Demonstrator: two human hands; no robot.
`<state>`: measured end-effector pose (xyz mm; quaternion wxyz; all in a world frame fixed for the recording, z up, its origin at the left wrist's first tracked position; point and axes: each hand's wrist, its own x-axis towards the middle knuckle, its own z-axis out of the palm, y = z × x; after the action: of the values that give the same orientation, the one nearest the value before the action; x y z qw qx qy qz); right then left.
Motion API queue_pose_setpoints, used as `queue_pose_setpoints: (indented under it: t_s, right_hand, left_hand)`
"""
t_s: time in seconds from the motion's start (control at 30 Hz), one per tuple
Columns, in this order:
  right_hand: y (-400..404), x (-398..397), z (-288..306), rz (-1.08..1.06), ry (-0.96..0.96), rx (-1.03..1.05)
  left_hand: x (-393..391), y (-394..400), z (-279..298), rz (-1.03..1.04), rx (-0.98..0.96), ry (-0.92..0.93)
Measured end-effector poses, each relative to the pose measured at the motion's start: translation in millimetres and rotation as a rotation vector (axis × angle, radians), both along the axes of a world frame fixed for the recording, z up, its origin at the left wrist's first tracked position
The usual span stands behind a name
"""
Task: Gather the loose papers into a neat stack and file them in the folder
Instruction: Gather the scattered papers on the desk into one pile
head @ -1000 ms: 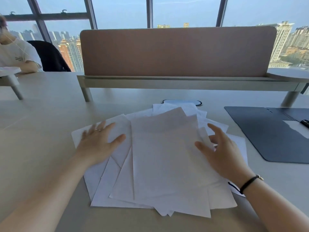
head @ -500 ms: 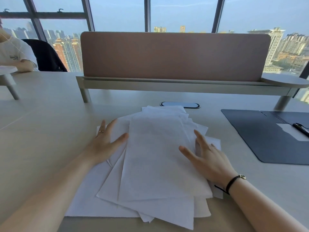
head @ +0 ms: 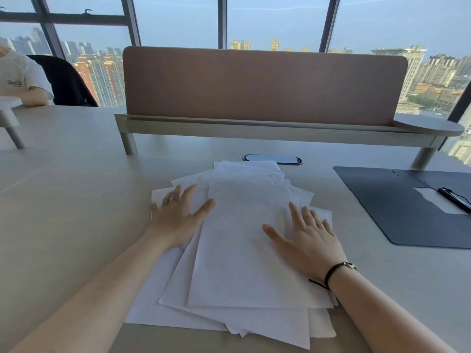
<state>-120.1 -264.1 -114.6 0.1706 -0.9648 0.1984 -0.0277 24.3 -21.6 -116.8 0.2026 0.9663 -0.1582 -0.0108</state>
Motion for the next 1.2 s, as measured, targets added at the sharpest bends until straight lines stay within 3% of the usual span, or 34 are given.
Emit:
queue_pose_setpoints:
  t_s: [0.13, 0.2, 0.27, 0.37, 0.43, 0.57, 0.83, 1.0, 1.2]
  right_hand:
    - [-5, 3, -3, -0.014, -0.034, 0.007]
    - [-10, 2, -4, -0.013, -0.076, 0.029]
    - [-16, 1, -4, -0.04, -0.121, 0.04]
    - [-29, -2, -3, -0.088, -0.092, -0.014]
    - [-35, -2, -2, -0.096, -0.045, -0.059]
    - [-29, -3, 0, -0.09, -0.014, -0.128]
    - [-2, -32, 24, -0.072, -0.135, -0.219]
    - [-45, -23, 15, -0.179, -0.24, -0.169]
    - [-56, -13, 8, -0.125, -0.13, 0.033]
  left_hand:
    - [2, -3, 2, -0.056, -0.342, -0.004]
    - [5, 10, 4, -0.054, -0.397, 0.0]
    - [11, 33, 3, 0.006, -0.225, -0.027]
    - [13, 57, -1, 0.052, 0.186, 0.053]
    - [11, 56, -3, 0.056, 0.285, 0.074]
    - [11, 39, -4, 0.108, 0.288, 0.028]
    - [13, 15, -8, 0.205, 0.183, -0.013]
    - [6, 35, -14, 0.079, 0.044, 0.006]
    - [-18, 42, 0, -0.023, 0.14, 0.063]
